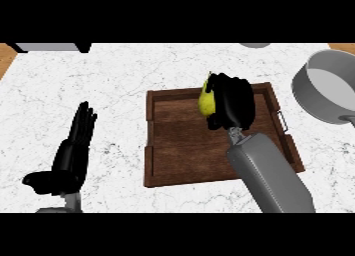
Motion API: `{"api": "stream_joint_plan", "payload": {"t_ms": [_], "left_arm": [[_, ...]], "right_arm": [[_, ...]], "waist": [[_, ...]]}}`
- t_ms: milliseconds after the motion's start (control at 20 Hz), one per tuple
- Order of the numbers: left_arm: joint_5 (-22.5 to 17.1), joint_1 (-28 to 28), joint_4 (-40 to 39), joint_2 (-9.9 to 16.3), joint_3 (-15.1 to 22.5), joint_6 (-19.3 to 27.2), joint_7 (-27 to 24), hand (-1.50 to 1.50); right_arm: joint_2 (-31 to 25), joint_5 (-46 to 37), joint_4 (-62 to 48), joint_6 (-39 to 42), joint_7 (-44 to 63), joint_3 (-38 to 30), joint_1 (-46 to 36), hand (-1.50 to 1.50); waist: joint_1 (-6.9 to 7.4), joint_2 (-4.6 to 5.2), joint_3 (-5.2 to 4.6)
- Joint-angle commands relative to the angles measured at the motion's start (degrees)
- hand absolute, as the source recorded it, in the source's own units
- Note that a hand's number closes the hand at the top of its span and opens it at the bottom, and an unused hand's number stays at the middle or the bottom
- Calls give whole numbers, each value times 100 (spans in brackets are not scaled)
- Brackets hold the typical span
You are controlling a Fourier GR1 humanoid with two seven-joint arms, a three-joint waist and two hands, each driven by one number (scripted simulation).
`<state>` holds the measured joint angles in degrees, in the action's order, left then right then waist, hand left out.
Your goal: Pick the pear from the tray and place it in the pot
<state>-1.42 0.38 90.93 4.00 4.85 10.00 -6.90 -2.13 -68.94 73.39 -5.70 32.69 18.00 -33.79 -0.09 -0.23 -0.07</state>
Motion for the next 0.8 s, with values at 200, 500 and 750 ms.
{"api": "stream_joint_plan", "payload": {"t_ms": [200,500,750], "left_arm": [[-83,32,286,-9,-80,-9,189,0],[-53,-23,138,89,-210,-73,189,0],[-8,-246,-363,-11,-291,-80,-119,0]], "right_arm": [[-59,-1068,1523,534,1272,140,271,150],[-497,-1157,2305,1104,1433,-384,539,150],[-903,-883,2060,893,1023,-1193,503,150]], "waist": [[-22,-1,6],[-15,4,6],[-1,24,6]]}}
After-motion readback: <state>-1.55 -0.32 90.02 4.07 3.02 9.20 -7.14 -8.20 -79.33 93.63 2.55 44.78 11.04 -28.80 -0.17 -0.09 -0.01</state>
